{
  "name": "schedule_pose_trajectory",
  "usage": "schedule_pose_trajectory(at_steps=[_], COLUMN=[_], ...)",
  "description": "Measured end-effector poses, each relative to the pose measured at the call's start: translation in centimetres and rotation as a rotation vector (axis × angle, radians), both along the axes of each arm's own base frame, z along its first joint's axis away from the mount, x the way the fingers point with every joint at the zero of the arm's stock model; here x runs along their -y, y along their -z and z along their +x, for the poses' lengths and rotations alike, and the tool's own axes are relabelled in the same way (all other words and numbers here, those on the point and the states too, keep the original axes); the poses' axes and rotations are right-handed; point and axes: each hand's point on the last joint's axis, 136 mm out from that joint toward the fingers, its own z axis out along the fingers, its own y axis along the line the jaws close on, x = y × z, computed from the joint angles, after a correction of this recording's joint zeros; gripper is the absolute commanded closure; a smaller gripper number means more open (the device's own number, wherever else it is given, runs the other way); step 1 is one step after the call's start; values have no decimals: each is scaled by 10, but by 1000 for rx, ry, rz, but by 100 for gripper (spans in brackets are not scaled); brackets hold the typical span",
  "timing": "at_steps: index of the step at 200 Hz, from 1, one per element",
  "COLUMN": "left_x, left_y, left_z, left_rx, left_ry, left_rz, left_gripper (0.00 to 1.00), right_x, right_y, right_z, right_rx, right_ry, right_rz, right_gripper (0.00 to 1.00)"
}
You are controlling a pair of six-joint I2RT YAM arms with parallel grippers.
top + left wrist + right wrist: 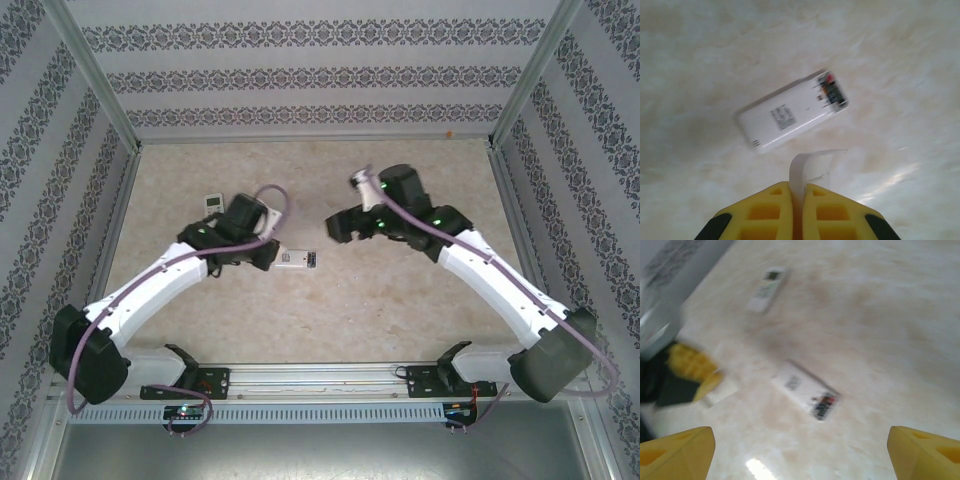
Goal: Load the batteries into the remote control
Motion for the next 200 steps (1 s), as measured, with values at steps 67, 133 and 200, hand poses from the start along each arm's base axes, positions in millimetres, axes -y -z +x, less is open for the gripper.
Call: schedule_pose_trajectory(at_steps=[67, 133, 200], left_x=[-10, 50, 56], left_y=[95, 125, 108], left_z=[-11, -30, -38], left_rx=[99, 333, 292], left_ry=[77, 112, 36], left_rz=[907, 1278, 1208], left_gripper=[100, 63, 33], right_x=[105, 117, 121], right_y=[28, 13, 4], right_z=[-8, -43, -63], right_rx=[-162, -173, -146], right_ry=[409, 437, 396], right_rz=[-90, 26, 27], right_gripper=[8, 6, 5])
